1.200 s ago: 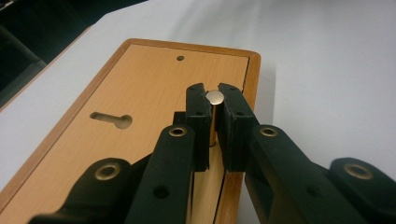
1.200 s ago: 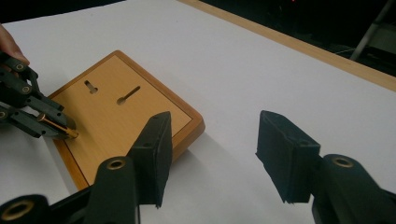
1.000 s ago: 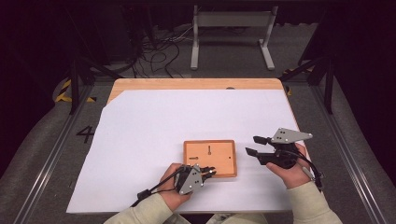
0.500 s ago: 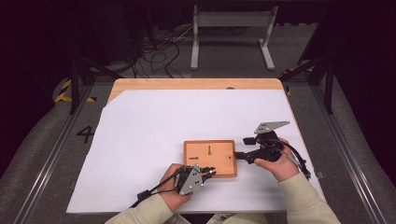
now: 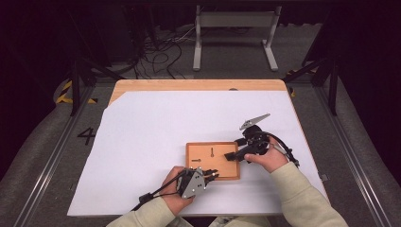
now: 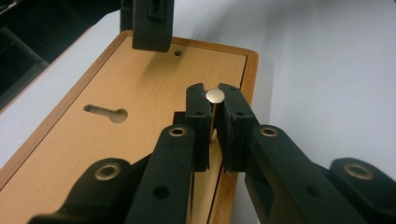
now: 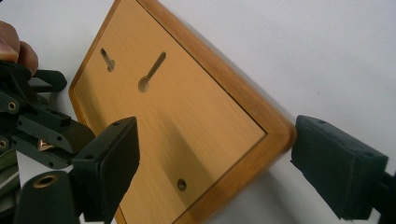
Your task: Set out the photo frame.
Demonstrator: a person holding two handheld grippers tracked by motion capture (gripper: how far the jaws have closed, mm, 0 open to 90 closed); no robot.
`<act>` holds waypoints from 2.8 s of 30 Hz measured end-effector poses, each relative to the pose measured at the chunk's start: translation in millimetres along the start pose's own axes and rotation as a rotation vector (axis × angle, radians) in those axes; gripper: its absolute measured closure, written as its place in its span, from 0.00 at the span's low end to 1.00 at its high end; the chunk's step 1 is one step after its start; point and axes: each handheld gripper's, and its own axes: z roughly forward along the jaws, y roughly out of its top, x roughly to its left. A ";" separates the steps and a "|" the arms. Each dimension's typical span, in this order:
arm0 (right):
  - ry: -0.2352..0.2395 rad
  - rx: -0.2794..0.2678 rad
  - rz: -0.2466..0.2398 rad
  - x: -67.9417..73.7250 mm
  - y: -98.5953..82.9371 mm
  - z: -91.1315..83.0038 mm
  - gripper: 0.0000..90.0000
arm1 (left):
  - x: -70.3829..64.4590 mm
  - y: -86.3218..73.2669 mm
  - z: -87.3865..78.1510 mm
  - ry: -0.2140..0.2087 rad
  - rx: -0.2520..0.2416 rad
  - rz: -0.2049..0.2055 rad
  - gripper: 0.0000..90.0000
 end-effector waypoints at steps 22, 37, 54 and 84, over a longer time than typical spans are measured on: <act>0.114 0.058 0.054 -13.1 4.1 21.5 0.23 | -0.5 0.0 0.1 0.003 0.001 0.008 0.93; 0.173 0.102 0.052 -12.9 5.7 27.9 0.29 | -2.3 -0.3 -0.7 -0.010 -0.007 0.037 0.93; 0.257 0.124 -0.006 -5.0 4.6 8.5 0.54 | 4.5 10.2 -11.2 -0.154 -0.112 -0.115 0.71; 0.317 0.048 -0.286 43.8 -2.5 -18.9 0.79 | 78.0 -14.4 -114.3 0.204 -0.238 -0.471 0.66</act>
